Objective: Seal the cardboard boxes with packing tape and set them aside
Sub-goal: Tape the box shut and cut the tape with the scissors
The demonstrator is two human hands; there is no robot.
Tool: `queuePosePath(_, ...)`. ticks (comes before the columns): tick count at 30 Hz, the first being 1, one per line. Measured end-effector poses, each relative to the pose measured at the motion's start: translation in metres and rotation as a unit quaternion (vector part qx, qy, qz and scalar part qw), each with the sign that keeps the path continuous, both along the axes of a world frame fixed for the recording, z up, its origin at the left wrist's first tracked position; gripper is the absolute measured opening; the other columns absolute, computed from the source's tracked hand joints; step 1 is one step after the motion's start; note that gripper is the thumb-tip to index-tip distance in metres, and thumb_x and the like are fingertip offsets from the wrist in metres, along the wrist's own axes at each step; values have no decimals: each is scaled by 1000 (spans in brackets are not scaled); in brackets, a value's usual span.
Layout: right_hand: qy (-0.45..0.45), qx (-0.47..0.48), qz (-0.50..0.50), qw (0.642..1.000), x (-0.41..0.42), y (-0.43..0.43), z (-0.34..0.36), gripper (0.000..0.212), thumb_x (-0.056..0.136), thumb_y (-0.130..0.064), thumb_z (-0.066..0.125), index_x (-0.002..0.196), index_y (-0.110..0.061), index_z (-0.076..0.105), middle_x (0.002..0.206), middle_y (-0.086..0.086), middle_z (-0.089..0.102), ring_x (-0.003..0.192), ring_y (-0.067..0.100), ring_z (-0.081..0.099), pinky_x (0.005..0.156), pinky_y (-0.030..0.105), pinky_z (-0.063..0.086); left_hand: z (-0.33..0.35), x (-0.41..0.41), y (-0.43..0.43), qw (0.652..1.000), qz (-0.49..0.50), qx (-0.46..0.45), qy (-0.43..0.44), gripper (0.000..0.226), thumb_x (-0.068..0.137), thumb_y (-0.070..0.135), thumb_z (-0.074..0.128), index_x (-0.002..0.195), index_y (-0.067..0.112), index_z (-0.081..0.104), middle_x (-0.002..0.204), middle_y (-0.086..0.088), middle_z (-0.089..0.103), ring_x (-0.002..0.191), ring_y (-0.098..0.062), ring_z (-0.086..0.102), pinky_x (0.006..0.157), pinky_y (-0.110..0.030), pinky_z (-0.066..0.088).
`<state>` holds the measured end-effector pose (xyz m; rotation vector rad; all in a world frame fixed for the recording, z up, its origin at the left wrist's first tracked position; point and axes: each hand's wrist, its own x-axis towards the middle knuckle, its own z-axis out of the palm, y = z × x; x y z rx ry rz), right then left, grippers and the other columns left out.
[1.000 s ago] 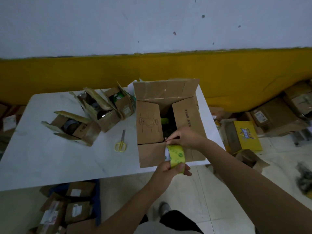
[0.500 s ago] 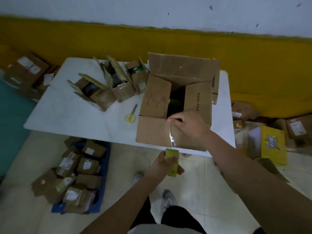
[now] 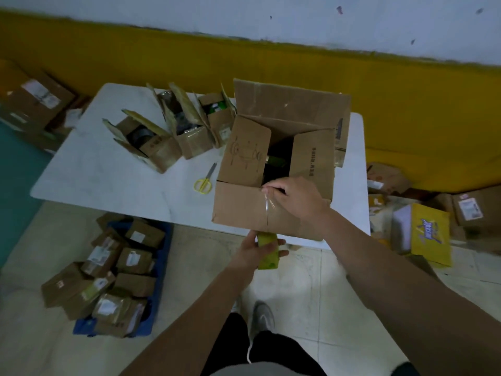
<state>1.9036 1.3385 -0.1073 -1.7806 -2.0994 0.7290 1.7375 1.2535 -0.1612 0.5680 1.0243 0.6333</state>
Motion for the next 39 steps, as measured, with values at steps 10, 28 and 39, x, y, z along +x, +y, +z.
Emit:
queuePosePath(10,-207,42,72,975,-12,-7,7,38,106,-42,21,114,-24,53,77,-9,57,61,14,54,58,35,51,10,-4,5,998,5,45,-33,36,80,-11,66,116,-6,65,117,-23,67,106,-40,66,88,-39,55)
queuePosePath(28,-38,-91,120,988,4,-21,96,43,101,-53,36,127,-30,61,110,0,70,95,15,64,86,36,51,124,-6,56,970,-186,146,47,42,82,12,72,122,9,59,116,-16,68,106,-31,67,96,-46,52)
queuePosePath(39,-346,73,65,933,3,14,87,20,105,-32,35,116,-19,46,67,-4,54,62,23,60,49,32,41,126,16,68,996,-84,20,38,33,99,28,55,126,10,55,103,-12,69,62,-23,70,59,-32,57)
